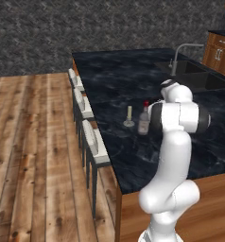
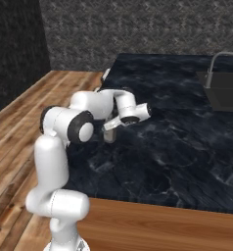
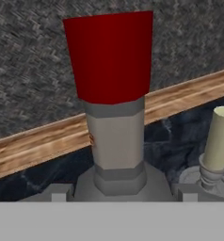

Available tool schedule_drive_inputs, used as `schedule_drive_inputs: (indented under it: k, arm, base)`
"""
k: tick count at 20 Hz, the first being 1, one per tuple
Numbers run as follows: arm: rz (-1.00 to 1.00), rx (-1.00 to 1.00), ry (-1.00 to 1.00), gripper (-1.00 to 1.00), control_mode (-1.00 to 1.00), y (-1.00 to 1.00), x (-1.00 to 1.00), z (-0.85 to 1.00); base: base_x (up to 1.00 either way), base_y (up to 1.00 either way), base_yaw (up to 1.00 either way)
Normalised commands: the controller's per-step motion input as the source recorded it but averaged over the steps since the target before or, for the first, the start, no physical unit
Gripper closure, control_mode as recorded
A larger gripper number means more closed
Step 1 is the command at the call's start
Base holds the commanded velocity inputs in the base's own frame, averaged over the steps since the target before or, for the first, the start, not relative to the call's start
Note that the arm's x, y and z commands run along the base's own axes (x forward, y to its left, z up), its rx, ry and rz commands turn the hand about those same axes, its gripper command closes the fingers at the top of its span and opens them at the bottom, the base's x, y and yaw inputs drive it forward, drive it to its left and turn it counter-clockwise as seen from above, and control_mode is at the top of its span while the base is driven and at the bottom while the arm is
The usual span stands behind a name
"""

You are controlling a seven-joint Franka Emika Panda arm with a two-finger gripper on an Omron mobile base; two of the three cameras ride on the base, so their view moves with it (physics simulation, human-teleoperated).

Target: Get the candle and the liquor from the cabinet and move them to the dining counter.

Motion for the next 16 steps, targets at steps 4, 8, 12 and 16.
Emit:
schedule_drive_inputs:
  k: [4,8,12,16]
  arm:
    - [0.02,0.0,0.0,1.0,-1.0,0.0,0.41,-0.24]
    - [0.01,0.0,0.0,1.0,-1.0,0.0,0.36,-0.28]
    - [0.0,0.0,0.0,1.0,-1.0,0.0,0.38,-0.27]
    - [0.0,0.0,0.0,1.0,-1.0,0.01,0.38,-0.26]
  base:
    - [0.0,0.0,0.0]
    - [0.0,0.0,0.0]
    - [0.0,0.0,0.0]
    - [0.0,0.0,0.0]
